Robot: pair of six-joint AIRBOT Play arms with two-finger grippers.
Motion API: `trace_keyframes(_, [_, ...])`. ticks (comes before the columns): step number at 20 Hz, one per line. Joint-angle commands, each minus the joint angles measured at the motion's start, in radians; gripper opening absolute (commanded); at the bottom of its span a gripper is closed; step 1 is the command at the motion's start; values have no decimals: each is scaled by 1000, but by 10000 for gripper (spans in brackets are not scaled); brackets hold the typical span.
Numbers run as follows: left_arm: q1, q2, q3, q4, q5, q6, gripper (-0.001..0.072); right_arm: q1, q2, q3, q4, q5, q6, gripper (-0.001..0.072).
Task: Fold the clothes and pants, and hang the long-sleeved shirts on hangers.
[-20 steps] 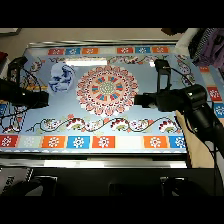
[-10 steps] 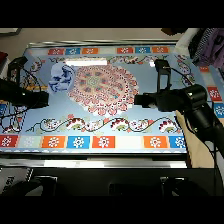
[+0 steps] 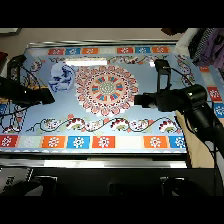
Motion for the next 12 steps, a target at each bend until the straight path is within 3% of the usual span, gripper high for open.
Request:
trace_keyframes(1, [13,-51,0,162,229,-130,716,1,-1,1,1,2,0,39])
trace_keyframes(5, [82,-230,0,162,562,-163,714,1,-1,1,3,2,0,39])
trace_keyframes(12, [182,-575,24,161,895,-240,715,1,-1,1,3,-3,1,43])
